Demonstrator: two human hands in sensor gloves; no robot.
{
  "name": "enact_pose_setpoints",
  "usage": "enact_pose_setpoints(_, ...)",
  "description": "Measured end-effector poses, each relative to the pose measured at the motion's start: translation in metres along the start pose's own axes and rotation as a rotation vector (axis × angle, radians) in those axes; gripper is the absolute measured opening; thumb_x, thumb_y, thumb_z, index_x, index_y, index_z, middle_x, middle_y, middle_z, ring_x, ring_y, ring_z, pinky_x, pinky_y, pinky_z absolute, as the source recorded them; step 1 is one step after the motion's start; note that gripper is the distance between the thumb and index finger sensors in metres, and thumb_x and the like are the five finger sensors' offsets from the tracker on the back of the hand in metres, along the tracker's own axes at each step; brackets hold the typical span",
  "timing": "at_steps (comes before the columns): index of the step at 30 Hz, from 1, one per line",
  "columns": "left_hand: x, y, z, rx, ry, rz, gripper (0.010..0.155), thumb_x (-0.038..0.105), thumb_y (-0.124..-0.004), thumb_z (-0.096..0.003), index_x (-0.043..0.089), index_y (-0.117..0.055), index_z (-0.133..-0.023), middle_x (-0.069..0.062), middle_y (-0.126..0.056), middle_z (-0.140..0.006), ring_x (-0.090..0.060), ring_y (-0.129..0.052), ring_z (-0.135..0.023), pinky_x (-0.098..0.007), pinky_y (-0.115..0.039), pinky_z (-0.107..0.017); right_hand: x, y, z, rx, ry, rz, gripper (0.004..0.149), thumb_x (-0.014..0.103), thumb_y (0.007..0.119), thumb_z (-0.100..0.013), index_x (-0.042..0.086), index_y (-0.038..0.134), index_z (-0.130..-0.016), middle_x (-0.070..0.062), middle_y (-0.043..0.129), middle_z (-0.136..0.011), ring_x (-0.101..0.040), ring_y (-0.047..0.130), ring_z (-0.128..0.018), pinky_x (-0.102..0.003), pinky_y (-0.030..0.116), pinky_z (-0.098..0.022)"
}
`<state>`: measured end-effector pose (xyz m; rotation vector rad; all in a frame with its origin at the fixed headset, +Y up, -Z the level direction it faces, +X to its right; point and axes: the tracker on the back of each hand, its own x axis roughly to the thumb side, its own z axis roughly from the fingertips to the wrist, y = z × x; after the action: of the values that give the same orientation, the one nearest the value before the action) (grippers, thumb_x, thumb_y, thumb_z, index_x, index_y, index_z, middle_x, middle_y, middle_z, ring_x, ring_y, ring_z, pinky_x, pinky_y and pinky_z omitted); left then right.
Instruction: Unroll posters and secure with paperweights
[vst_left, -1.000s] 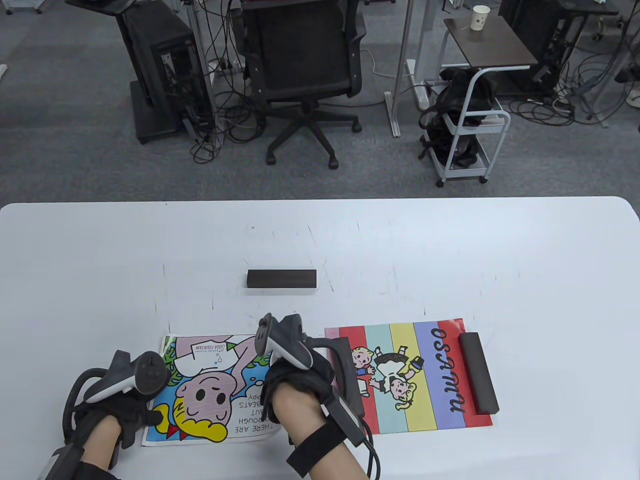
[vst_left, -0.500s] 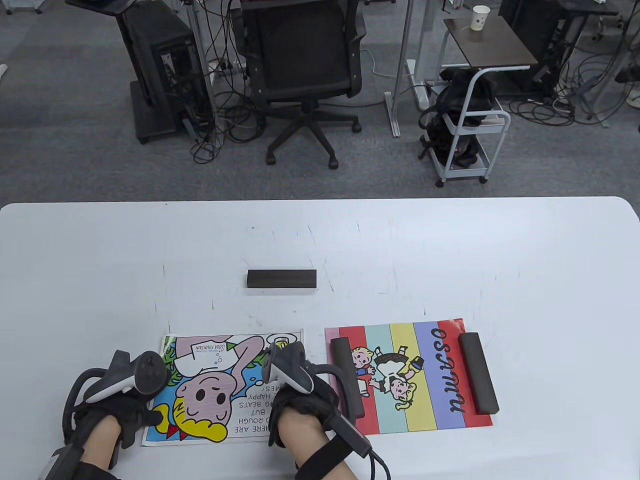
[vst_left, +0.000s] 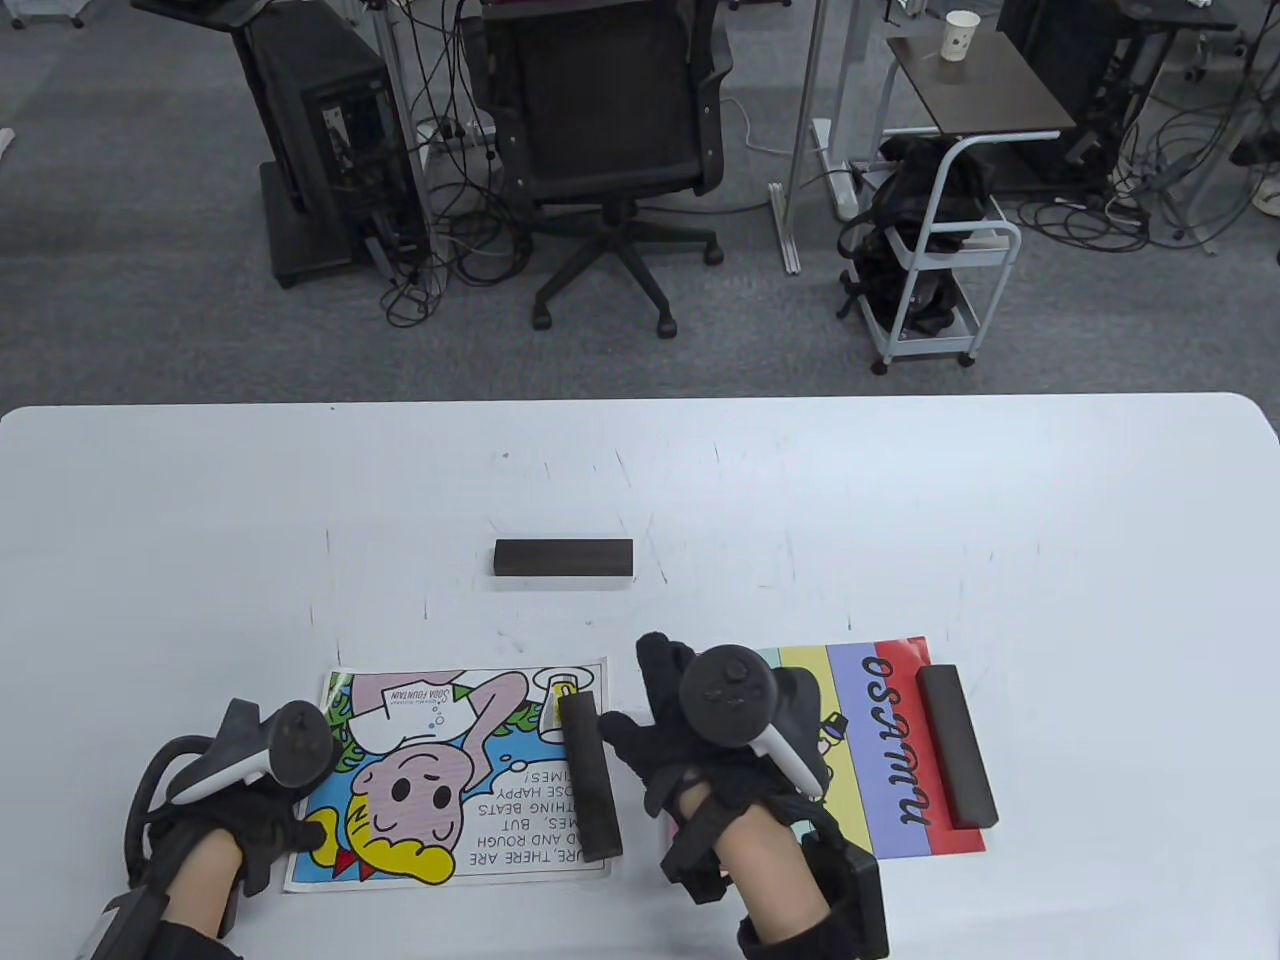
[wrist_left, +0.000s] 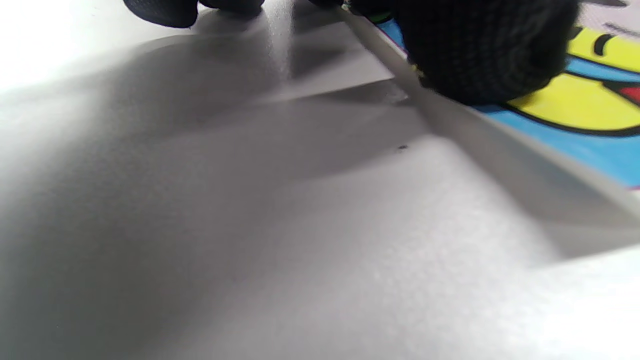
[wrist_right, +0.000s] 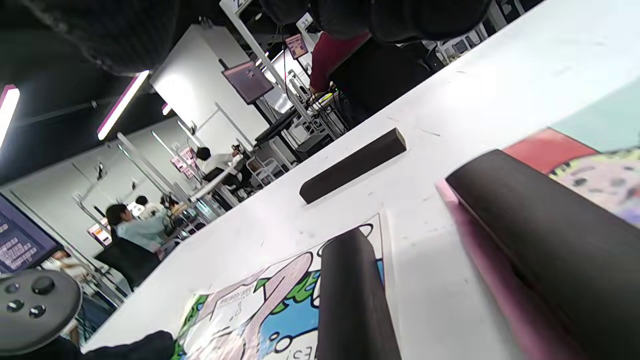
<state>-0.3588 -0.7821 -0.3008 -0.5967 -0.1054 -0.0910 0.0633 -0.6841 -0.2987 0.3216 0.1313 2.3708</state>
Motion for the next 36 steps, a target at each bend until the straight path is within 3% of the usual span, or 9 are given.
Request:
enact_pose_setpoints(7,0.0,0.0,0.0,-0.003,0.0,0.01,0.078,0.047,-0.084,-0.033,0.039,-0.043,-0.099,0.008,-0.033,-0.11,-0.037,-0.039,-0.107,-0.057,-0.055,-0.073,-0.044,0.014,0.008,-0.034,-0.03,-0.08,0.082,0.056,0.075,-0.044,0.011,0.038,-0.1,-0.021,0.042,-0.105,-0.05,0.049,-0.09,-0.053,0.056,-0.066)
enact_pose_setpoints(15,-0.006,-0.001,0.002,0.041,-0.037,0.138,0.078,0.045,-0.087,-0.036,0.034,-0.047,-0.102,0.002,-0.037,-0.112,-0.041,-0.038,-0.107,-0.058,-0.055,-0.073,-0.062,0.014,0.013,-0.052,-0.049,-0.149,0.082,0.056,0.075,-0.044,0.01,0.037,-0.1,-0.022,0.042,-0.104,-0.05,0.05,-0.09,-0.052,0.056,-0.066)
enact_pose_setpoints(19,-0.004,0.017,0.006,0.114,-0.028,0.192,0.075,0.043,-0.087,-0.0375,0.028,-0.055,-0.103,-0.004,-0.051,-0.112,-0.042,-0.051,-0.105,-0.058,-0.058,-0.071,-0.064,0.011,0.015,-0.062,-0.046,-0.161,0.082,0.056,0.075,-0.044,0.01,0.037,-0.1,-0.022,0.041,-0.104,-0.05,0.049,-0.09,-0.052,0.056,-0.066)
enact_pose_setpoints(24,0.009,0.067,0.015,0.306,0.042,0.177,0.074,0.042,-0.085,-0.0392,0.021,-0.058,-0.104,-0.012,-0.059,-0.11,-0.043,-0.061,-0.101,-0.057,-0.063,-0.069,-0.062,0.01,0.016,-0.066,-0.056,-0.164,0.082,0.056,0.074,-0.045,0.01,0.036,-0.1,-0.022,0.041,-0.104,-0.05,0.049,-0.09,-0.052,0.056,-0.066)
enact_pose_setpoints(30,0.052,0.146,0.017,0.532,0.071,0.15,0.073,0.041,-0.085,-0.0411,0.019,-0.057,-0.105,-0.014,-0.061,-0.109,-0.043,-0.066,-0.099,-0.056,-0.066,-0.068,-0.065,0.009,0.016,-0.077,-0.05,-0.17,0.082,0.056,0.074,-0.045,0.01,0.037,-0.1,-0.022,0.041,-0.104,-0.05,0.049,-0.09,-0.053,0.056,-0.066)
enact_pose_setpoints(36,0.128,0.208,-0.007,0.566,0.046,0.066,0.073,0.042,-0.083,-0.0429,0.019,-0.055,-0.106,-0.013,-0.059,-0.111,-0.042,-0.064,-0.101,-0.055,-0.064,-0.07,-0.067,0.007,0.017,-0.09,-0.038,-0.179,0.081,0.056,0.074,-0.045,0.01,0.037,-0.1,-0.022,0.041,-0.104,-0.05,0.049,-0.09,-0.053,0.055,-0.066)
